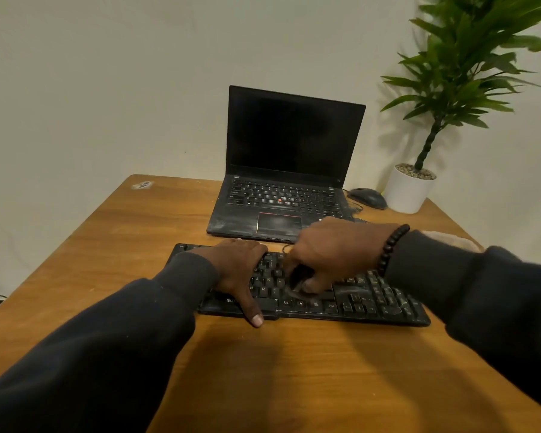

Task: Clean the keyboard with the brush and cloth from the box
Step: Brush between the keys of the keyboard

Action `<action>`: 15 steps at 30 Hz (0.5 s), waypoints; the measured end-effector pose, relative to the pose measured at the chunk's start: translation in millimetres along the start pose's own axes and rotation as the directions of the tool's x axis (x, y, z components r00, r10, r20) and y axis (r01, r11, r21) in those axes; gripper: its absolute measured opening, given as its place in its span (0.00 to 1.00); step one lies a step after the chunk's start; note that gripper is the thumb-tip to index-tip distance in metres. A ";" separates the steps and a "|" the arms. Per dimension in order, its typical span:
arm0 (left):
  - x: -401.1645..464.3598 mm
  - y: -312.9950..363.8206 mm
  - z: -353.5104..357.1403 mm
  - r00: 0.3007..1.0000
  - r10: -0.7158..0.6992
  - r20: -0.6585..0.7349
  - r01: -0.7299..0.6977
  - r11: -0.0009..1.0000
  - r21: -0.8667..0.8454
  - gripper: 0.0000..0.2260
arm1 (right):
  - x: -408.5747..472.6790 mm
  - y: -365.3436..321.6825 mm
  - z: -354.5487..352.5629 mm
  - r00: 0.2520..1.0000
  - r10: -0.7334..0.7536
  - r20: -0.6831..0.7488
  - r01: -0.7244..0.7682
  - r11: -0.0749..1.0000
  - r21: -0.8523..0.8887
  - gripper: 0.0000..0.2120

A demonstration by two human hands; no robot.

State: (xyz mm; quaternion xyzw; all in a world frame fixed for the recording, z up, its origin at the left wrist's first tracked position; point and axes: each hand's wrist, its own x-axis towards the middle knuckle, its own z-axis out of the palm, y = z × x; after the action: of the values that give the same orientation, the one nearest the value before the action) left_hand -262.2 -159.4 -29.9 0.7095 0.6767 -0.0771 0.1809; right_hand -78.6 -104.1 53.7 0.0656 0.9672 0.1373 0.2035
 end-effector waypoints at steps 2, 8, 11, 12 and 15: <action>-0.2 1.0 0.3 1.000 0.002 0.002 -0.002 1.000 0.007 0.58 | 5.5 -7.3 2.0 0.994 -0.001 -0.108 0.004 1.000 0.030 0.16; -1.1 2.0 -1.0 1.000 -0.018 0.003 0.018 1.000 0.000 0.59 | -0.8 -4.0 2.5 0.969 0.037 0.243 -0.019 0.997 -0.078 0.19; 1.1 1.3 -0.4 0.999 -0.034 0.026 0.034 0.999 0.000 0.61 | -4.4 5.7 -1.4 0.992 0.031 0.123 -0.032 0.999 0.011 0.18; 2.4 0.7 -1.0 0.999 -0.037 0.030 0.037 0.999 0.001 0.61 | -3.4 4.9 -2.4 0.999 0.025 0.040 -0.028 0.997 0.073 0.17; 4.3 0.5 -1.6 0.999 -0.028 0.040 0.027 0.999 0.023 0.60 | 2.7 -9.1 -0.5 0.995 -0.004 -0.101 0.013 0.996 0.085 0.16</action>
State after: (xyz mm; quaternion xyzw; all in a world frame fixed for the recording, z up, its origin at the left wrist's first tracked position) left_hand -261.6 -154.8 -29.8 0.7006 0.6816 -0.1014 0.1852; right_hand -81.9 -112.4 50.4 0.0632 0.9814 0.0983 0.1523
